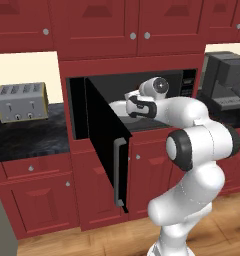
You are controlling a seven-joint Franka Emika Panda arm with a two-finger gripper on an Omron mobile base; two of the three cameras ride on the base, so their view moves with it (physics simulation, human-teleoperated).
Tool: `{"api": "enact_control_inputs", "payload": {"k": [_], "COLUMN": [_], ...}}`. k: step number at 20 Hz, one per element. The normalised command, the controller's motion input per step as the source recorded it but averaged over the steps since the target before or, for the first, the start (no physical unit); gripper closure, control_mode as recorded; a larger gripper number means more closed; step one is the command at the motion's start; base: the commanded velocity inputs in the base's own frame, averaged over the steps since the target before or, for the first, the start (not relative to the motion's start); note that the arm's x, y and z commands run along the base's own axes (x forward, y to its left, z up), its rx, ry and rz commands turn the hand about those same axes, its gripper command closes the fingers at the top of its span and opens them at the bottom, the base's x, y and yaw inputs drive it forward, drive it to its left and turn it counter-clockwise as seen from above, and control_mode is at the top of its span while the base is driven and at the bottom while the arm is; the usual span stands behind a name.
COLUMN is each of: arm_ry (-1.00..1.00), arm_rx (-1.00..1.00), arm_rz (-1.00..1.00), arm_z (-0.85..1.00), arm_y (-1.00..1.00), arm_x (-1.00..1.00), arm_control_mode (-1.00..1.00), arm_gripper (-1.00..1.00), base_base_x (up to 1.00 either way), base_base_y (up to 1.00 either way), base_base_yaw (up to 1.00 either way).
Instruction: Transport the chicken drumstick from the fridge to the microwave and turn on the microwave.
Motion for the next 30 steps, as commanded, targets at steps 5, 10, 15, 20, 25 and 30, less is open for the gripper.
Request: {"api": "enact_control_inputs", "payload": {"k": [5, 10, 15, 20, 25, 30], "arm_ry": [0.0, 0.0, 0.0, 0.0, 0.0, 0.0], "arm_rx": [0.0, 0.0, 0.0, 0.0, 0.0, -0.01], "arm_rz": [-0.01, 0.0, -0.01, 0.0, 0.0, 0.0], "arm_z": [-0.23, -0.26, -0.26, -0.25, -0.28, -0.3], "arm_y": [0.07, 0.08, 0.05, 0.03, 0.03, 0.02], "arm_x": [0.43, 0.42, 0.4, 0.38, 0.36, 0.34], "arm_control_mode": [-1.0, -1.0, -1.0, -1.0, -1.0, -1.0], "arm_gripper": [1.0, 1.0, 1.0, 1.0, 1.0, 1.0], "base_base_x": [0.0, 0.0, 0.0, 0.0, 0.0, 0.0], "base_base_y": [0.0, 0.0, 0.0, 0.0, 0.0, 0.0], "base_base_yaw": [0.0, 0.0, 0.0, 0.0, 0.0, 0.0]}}
